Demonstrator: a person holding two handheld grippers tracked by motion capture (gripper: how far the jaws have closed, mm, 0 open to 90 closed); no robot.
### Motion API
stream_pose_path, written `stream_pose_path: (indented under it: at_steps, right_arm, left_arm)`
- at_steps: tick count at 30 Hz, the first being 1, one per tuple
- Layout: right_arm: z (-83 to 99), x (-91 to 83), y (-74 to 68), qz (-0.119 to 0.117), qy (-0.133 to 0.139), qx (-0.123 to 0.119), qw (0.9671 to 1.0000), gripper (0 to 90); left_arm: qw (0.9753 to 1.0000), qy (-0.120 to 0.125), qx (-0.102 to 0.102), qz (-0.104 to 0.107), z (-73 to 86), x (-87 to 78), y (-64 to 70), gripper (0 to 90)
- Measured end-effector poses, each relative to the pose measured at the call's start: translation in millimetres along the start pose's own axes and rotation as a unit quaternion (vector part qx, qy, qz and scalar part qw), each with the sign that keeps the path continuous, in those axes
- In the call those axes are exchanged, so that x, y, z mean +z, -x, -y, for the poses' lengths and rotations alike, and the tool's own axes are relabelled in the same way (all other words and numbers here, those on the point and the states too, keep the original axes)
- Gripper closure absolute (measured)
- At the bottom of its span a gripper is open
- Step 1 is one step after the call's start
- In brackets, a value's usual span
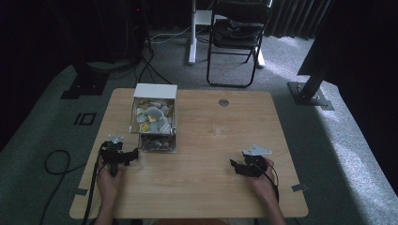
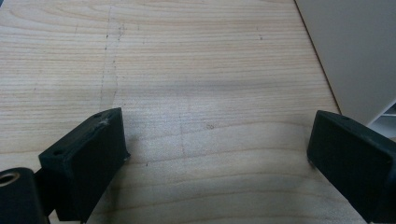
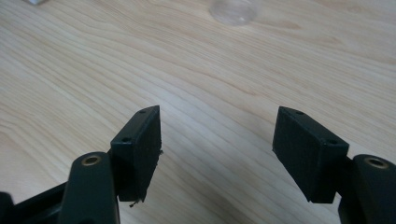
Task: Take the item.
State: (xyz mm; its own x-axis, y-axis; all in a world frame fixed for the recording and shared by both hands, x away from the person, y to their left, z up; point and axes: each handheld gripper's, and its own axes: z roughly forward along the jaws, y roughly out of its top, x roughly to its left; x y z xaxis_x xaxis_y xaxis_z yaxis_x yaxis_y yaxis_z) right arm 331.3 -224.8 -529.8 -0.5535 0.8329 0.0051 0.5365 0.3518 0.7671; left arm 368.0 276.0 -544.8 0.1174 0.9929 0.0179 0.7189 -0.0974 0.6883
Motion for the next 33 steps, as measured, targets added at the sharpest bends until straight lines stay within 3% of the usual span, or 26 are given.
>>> stream_pose_path:
  at_steps: [15,33]
  right_arm:
    - [-12.3,-2.1,-22.8,-0.029,0.015,-0.035,0.9989,38.7]
    - [-38.2,4.6,-54.3,-0.062,0.033,-0.081,0.9942,40.7]
  left_arm:
    - [1.0,0.0,0.0,0.0,0.0,0.0,0.0,5.5]
    - [1.0,-0.001,0.001,0.0,0.0,-0.1,-0.1,5.5]
